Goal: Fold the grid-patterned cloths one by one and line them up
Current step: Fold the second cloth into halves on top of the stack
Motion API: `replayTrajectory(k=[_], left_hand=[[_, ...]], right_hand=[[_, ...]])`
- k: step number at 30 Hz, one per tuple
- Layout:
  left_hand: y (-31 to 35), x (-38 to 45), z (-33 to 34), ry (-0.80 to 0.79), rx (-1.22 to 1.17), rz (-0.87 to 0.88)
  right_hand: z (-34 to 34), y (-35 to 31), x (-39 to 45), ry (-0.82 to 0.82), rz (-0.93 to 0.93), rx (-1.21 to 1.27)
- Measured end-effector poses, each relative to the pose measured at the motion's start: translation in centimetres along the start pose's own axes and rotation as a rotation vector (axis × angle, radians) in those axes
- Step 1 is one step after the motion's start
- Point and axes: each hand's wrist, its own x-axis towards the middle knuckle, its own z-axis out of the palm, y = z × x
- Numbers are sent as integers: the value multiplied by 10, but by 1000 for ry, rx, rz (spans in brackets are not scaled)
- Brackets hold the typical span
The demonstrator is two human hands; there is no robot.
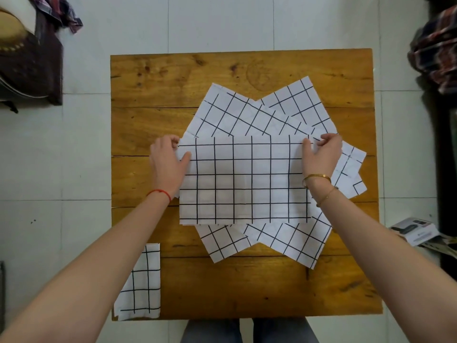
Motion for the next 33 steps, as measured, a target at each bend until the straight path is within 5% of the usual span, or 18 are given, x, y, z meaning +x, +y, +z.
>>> replayTrajectory(k=[3, 7, 12, 22, 33], left_hand=[[3, -13, 3, -83, 214, 231], [-6, -22, 12, -186, 458, 344], [-11, -26, 17, -260, 575, 318], [-15, -22, 22, -311, 603, 248], [-12, -23, 20, -335, 604, 236]], right_hand=[[5, -14, -20, 19, -307, -317], [37, -35, -49, -267, -829, -447], [82, -57, -87, -607, -1010, -706], [111, -55, -97, -641, -1026, -870], [20, 18, -31, -429, -737, -919]])
